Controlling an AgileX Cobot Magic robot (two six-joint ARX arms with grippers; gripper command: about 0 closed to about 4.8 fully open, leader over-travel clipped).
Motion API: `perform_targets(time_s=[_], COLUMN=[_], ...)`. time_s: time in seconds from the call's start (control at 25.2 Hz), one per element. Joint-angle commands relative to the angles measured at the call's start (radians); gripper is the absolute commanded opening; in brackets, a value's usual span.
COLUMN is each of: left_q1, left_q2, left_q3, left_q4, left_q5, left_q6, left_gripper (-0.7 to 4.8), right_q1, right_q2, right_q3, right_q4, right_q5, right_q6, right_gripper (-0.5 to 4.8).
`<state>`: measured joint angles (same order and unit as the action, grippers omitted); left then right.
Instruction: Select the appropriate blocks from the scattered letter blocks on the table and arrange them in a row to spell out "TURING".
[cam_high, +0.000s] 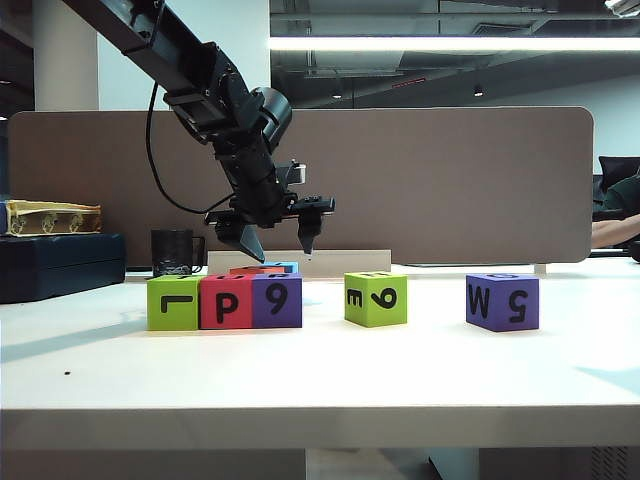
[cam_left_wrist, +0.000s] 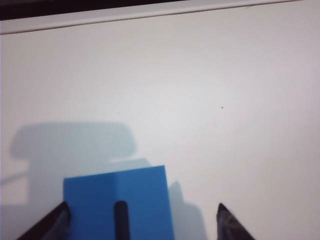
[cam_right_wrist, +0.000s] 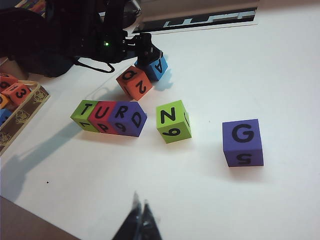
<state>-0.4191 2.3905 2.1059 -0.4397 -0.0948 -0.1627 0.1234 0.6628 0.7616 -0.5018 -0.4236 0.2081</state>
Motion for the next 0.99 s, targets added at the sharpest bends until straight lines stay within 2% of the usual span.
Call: perform_targets(time_s=[0.04, 0.28, 0.67, 0.99], left_q1=[0.000, 0.000, -0.003, -0.003], left_q2=[0.010, 0.014, 0.014, 0.028], left_q3=[0.000, 0.006, 0.129, 0.143], left_q4=[0.013, 0.014, -0.111, -0.181], left_q5=[-0.007, -0.016, -0.016, -0.026], left_q6=[-0.007, -0.010, -0.010, -0.009], left_gripper=[3.61, 3.63, 3.63, 3.63], right_q1=[0.000, 0.000, 0.000, 0.000], right_q2=[-0.001, -0.001, 0.000, 0.000], right_q3=[0.005, 0.005, 0.005, 0.005], right_q4=[0.002, 0.002, 0.002, 0.002], right_q5=[-0.005, -0.005, -0.005, -0.005], right_q6=[-0.003, -0.003, -0.003, -0.003], right_gripper=[0.00, 0.00, 0.00, 0.00])
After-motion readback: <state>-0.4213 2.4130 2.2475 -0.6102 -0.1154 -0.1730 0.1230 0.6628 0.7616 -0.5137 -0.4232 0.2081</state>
